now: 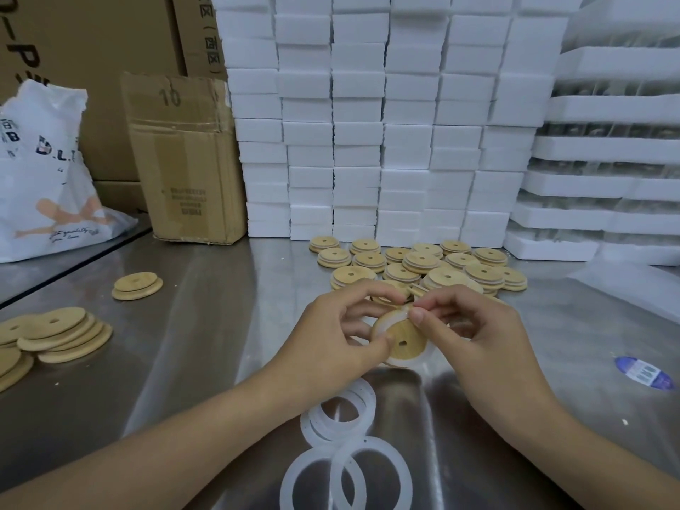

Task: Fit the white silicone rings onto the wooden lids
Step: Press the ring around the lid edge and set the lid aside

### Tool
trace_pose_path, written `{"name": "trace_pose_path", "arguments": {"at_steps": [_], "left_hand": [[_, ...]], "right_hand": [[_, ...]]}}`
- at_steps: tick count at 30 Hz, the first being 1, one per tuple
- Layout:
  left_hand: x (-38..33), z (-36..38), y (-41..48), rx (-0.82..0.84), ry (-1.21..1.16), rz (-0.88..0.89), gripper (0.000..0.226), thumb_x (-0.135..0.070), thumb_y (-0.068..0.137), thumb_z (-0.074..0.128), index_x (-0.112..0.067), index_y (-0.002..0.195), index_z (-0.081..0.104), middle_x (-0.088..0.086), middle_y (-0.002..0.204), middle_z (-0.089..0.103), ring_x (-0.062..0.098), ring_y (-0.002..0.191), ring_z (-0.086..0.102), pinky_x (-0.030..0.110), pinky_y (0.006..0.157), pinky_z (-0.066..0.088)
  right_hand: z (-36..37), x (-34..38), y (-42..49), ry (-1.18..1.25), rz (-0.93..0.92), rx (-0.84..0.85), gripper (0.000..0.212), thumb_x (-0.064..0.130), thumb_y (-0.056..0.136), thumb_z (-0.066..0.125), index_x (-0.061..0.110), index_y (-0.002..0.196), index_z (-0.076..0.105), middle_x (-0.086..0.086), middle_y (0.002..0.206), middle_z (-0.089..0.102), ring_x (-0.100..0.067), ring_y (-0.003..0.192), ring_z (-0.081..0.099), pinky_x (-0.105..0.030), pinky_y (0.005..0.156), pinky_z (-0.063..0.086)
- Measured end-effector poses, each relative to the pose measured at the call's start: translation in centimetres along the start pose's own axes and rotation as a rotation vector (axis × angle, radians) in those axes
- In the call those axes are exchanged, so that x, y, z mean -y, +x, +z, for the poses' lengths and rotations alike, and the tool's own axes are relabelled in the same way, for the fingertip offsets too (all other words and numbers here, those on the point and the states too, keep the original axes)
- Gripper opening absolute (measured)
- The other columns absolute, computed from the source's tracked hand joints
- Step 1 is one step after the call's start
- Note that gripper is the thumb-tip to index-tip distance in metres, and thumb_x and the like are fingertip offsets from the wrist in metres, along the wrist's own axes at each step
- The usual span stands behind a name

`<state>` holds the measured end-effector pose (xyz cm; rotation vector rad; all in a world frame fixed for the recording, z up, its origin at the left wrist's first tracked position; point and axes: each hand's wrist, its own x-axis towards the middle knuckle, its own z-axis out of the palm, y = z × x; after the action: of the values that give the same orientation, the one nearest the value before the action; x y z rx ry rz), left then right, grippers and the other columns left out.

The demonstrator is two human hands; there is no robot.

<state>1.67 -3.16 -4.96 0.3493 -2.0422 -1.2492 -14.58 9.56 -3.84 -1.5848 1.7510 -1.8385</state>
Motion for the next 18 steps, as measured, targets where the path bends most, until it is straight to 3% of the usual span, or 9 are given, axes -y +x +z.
{"name": "trace_pose_path", "arguments": {"at_steps": [7, 12, 18], "left_hand": [[0.0, 0.1, -0.2, 0.014, 0.053, 0.041, 0.036, -0.018, 0.094, 0.074, -0.040, 0.122, 0.072, -0.011, 0.121, 0.076, 0.017, 0.103, 0.079, 0.030, 0.078, 0.064], [0.0, 0.0, -0.1, 0.028, -0.011, 0.023, 0.026, -0.019, 0.103, 0.068, -0.036, 0.121, 0.075, -0.006, 0.125, 0.077, 0.022, 0.109, 0.078, 0.054, 0.093, 0.064], [0.2, -0.1, 0.0, 0.054, -0.090, 0.002, 0.019, -0.024, 0.103, 0.068, -0.035, 0.117, 0.076, -0.003, 0.126, 0.077, 0.026, 0.106, 0.079, 0.057, 0.088, 0.066]], "right_hand": [[-0.2, 0.0, 0.1, 0.023, 0.019, 0.024, 0.013, 0.014, 0.091, 0.080, 0.026, 0.088, 0.080, 0.002, 0.085, 0.076, -0.018, 0.082, 0.070, -0.028, 0.072, 0.056], [-0.6, -0.1, 0.2, 0.058, 0.036, 0.061, 0.012, 0.012, 0.092, 0.078, 0.023, 0.086, 0.079, 0.001, 0.083, 0.075, -0.015, 0.078, 0.069, -0.019, 0.069, 0.053], [-1.1, -0.4, 0.6, 0.059, 0.052, 0.118, 0.010, 0.009, 0.094, 0.075, 0.018, 0.089, 0.079, -0.001, 0.086, 0.077, -0.012, 0.084, 0.069, -0.018, 0.074, 0.052]]}}
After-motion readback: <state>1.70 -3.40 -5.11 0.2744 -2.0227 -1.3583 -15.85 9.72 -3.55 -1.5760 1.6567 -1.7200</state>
